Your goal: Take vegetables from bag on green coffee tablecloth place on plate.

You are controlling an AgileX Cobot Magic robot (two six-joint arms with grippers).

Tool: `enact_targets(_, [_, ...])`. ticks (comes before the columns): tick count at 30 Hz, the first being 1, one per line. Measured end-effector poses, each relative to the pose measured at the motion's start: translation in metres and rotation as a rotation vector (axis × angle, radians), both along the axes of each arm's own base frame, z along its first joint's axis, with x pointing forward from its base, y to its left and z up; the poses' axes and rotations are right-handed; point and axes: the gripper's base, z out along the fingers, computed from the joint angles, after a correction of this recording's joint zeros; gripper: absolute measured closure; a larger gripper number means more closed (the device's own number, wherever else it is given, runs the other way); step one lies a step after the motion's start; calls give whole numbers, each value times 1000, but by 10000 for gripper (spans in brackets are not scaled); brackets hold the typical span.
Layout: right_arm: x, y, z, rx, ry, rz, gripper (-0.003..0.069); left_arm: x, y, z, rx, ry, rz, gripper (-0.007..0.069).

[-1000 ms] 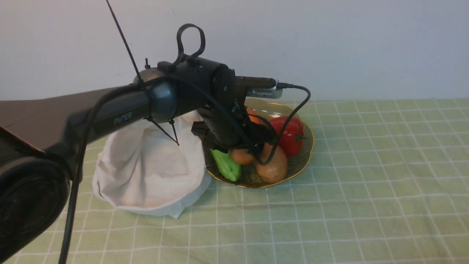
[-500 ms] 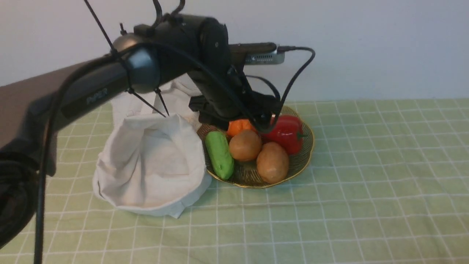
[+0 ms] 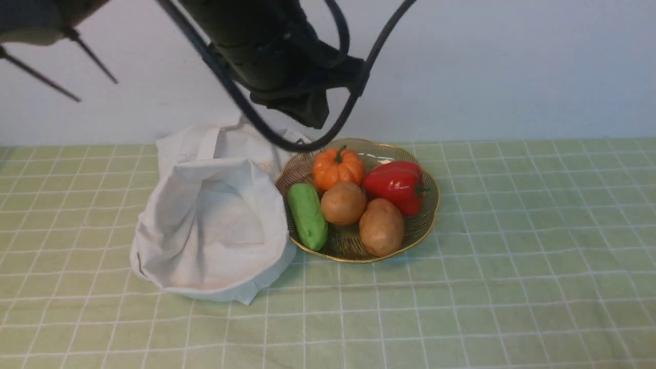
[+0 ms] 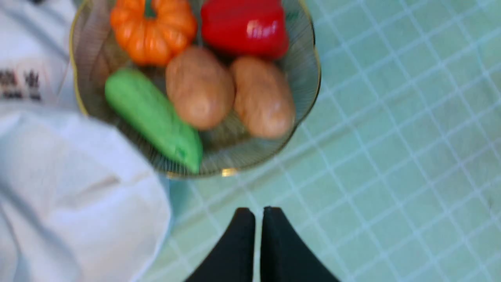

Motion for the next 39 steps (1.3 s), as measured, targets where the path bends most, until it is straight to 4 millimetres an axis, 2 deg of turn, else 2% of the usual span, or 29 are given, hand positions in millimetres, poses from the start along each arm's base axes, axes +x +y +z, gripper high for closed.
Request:
enact_targets(3, [0, 0, 0, 0, 0, 0, 673, -23, 14, -2, 18, 25, -6, 629])
enact_targets(9, [0, 0, 0, 0, 0, 0, 673, -77, 44, -27, 59, 104, -16, 629])
enact_targets(10, [0, 0, 0, 0, 0, 0, 673, -82, 46, -27, 48, 96, -15, 629])
enact_targets(12, [0, 0, 0, 0, 0, 0, 673, -95, 50, -32, -6, 84, -9, 629])
enact_targets(14, [0, 0, 0, 0, 0, 0, 673, -115, 54, -42, -140, 2, 3, 629])
enact_targets(17, [0, 0, 0, 0, 0, 0, 673, -133, 58, -60, -257, -130, 6, 629])
enact_targets(21, [0, 0, 0, 0, 0, 0, 673, -146, 70, -86, -323, -248, 54, 629])
enact_targets(28, [0, 0, 0, 0, 0, 0, 673, -151, 76, -113, -338, -242, 108, 629])
enact_targets(32, [0, 0, 0, 0, 0, 0, 673, -152, 76, -123, -323, -212, 112, 629])
enact_targets(39, [0, 0, 0, 0, 0, 0, 673, -152, 76, -124, -307, -216, 97, 629])
